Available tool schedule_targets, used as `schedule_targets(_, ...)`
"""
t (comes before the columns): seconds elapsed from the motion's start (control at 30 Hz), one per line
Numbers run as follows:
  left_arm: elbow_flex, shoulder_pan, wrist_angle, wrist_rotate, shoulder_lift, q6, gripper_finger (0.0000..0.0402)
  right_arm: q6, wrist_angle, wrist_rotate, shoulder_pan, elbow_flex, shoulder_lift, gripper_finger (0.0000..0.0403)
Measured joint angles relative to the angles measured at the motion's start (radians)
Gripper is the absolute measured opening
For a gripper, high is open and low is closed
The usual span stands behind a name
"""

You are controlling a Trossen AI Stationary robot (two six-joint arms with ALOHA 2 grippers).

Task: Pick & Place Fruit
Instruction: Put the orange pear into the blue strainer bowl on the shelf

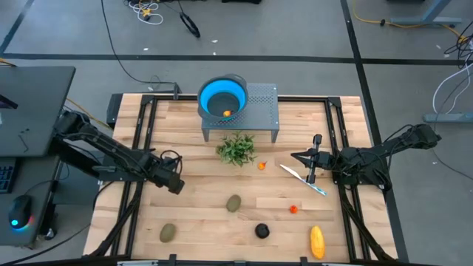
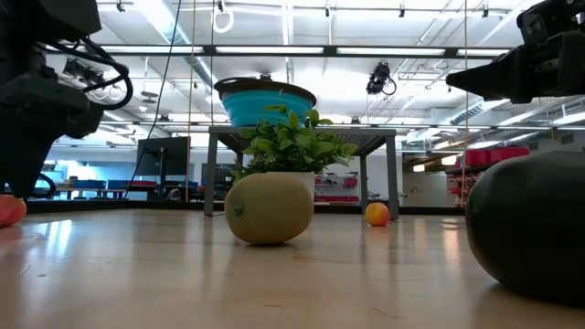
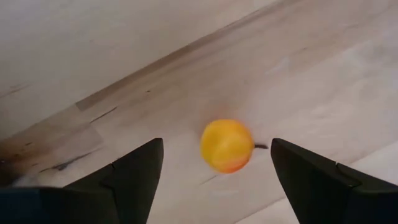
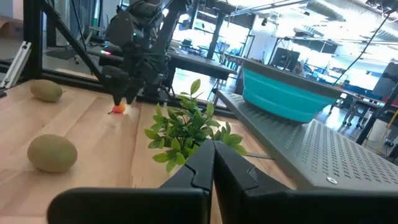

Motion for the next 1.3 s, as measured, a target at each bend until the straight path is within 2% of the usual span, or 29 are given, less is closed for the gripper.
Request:
schedule_targets(0.17, 0.000, -0.018, 0.036, -0.025, 0.039, -0.002, 0.0293, 0.000, 0.000, 0.000, 0.000, 0.000, 0.000, 0.0017)
schedule_targets(0.4, 0.005, -0.023, 0.052, 0.021, 0.148, 0.016, 0.0264, 0.000, 0.006, 0.000, 0.000, 0.000, 0.001, 0.0017)
schedule_targets(0.77, 0.003, -0.023, 0.048, 0.020, 0.148, 0.027, 0.0237, -0.005, 0.011, 0.000, 0.000, 0.000, 0.000, 0.0017)
schedule_targets(0.93, 0.005, -0.023, 0.038, 0.020, 0.149, 0.046, 0.0203, -0.006, 0.012, 0.000, 0.000, 0.000, 0.000, 0.0017)
schedule_targets(1.17, 0.070, -0.022, 0.024, -0.002, 0.151, 0.129, 0.0140, -0.007, 0.013, 0.000, 0.000, 0.000, 0.000, 0.0017)
schedule_targets(1.3, 0.115, -0.016, 0.023, -0.039, 0.151, 0.166, 0.0124, -0.007, 0.015, 0.000, 0.000, 0.000, 0.000, 0.0017)
